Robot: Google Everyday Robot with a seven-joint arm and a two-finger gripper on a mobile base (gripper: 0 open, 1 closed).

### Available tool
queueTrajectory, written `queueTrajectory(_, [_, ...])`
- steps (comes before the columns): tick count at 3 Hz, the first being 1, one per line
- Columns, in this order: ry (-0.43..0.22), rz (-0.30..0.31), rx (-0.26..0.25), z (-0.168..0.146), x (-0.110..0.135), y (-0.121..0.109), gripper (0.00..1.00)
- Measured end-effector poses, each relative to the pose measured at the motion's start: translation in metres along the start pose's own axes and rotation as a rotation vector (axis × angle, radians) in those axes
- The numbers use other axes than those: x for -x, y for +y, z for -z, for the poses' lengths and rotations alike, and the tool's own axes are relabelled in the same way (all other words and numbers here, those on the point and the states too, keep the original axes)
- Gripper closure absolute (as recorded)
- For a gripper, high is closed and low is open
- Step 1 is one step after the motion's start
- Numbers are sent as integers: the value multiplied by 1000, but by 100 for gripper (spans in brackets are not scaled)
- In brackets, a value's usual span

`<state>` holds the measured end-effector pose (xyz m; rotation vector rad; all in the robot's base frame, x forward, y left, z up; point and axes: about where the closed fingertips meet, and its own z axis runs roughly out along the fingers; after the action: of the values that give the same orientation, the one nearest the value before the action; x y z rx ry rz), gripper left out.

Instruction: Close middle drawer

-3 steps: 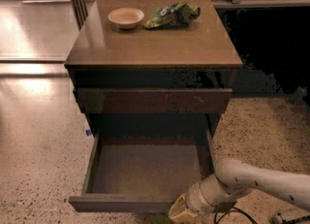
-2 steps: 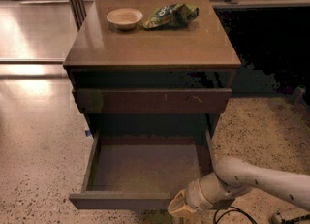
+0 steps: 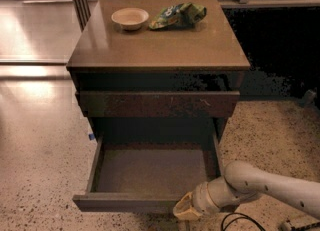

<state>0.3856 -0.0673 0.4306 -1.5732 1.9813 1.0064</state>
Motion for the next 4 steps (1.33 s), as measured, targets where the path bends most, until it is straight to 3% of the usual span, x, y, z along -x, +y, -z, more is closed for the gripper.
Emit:
queueTrajectory(3, [-10,23,-74,-1,6,-32,100])
queueTrajectory(4, [-10,23,-74,-1,6,-32,100])
